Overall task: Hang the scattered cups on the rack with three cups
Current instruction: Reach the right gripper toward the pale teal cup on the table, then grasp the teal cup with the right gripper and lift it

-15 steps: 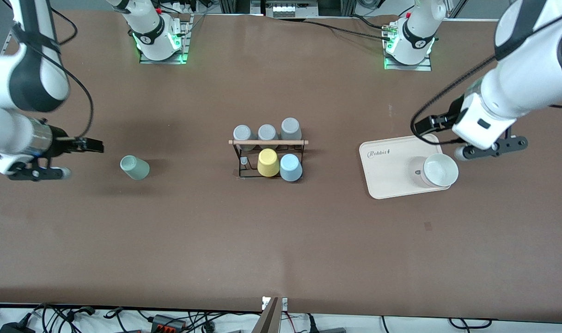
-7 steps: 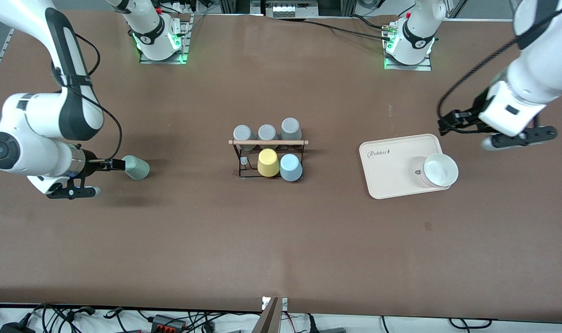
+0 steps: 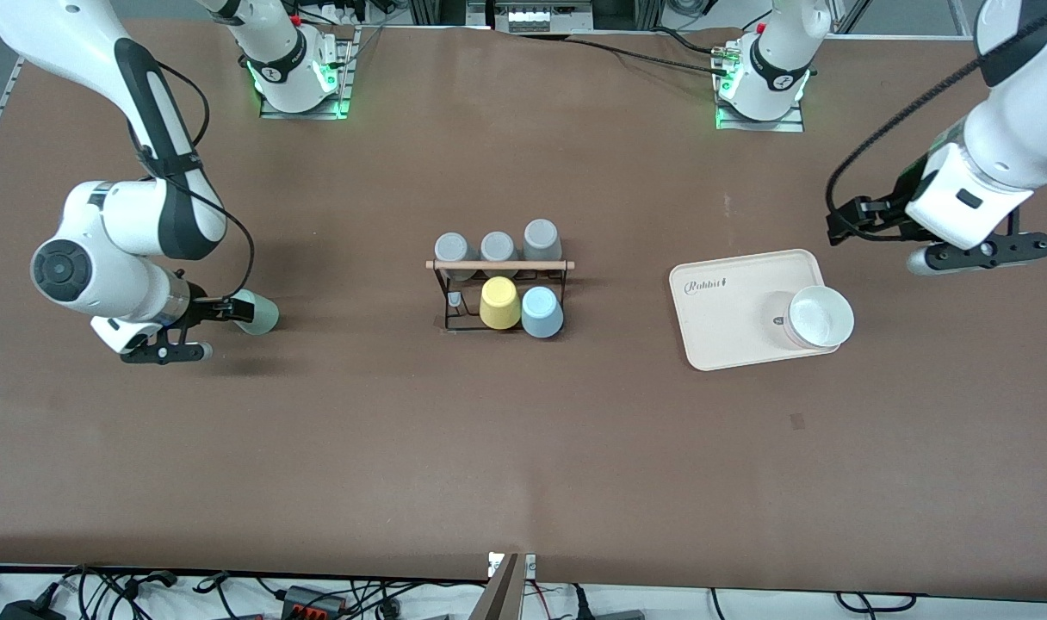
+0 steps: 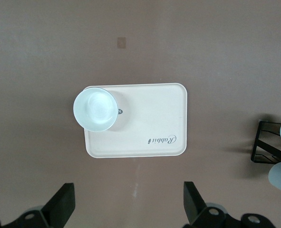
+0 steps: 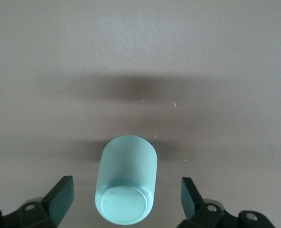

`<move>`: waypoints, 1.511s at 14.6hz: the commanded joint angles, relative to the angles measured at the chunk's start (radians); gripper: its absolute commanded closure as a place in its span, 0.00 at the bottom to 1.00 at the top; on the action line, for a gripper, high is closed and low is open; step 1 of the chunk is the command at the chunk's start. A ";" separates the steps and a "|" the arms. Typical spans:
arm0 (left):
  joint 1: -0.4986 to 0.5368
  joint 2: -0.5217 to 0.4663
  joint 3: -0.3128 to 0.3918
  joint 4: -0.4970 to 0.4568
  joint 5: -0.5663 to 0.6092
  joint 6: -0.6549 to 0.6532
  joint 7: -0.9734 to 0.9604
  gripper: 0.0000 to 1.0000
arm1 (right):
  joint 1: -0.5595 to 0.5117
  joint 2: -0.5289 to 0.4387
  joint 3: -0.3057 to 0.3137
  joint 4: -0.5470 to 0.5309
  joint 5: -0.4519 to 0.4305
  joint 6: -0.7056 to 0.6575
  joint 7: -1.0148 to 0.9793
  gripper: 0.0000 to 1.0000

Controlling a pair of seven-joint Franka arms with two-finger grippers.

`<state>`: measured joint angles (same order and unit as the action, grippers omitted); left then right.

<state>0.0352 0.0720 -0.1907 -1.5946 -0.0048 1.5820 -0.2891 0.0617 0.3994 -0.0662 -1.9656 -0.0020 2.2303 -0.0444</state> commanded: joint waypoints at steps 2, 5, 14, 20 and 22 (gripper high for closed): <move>0.009 -0.003 -0.001 0.012 -0.006 0.024 0.036 0.00 | 0.001 -0.010 0.002 -0.058 -0.007 0.031 0.015 0.00; 0.012 -0.009 -0.001 0.007 -0.006 0.019 0.039 0.00 | 0.003 0.012 0.003 -0.055 -0.007 0.034 0.018 0.00; 0.011 -0.006 0.005 0.015 -0.003 0.003 0.140 0.00 | 0.006 0.021 0.005 -0.050 -0.007 0.029 0.017 0.39; 0.011 -0.005 0.005 0.015 -0.004 0.003 0.140 0.00 | 0.007 0.012 0.032 0.094 -0.004 -0.108 0.001 0.73; 0.011 -0.005 0.005 0.015 -0.004 0.003 0.140 0.00 | 0.007 0.015 0.071 0.239 0.000 -0.258 0.003 0.74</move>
<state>0.0430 0.0718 -0.1878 -1.5905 -0.0046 1.5984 -0.1717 0.0689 0.4185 -0.0346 -1.8723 -0.0019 2.1196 -0.0431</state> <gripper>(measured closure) 0.000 0.348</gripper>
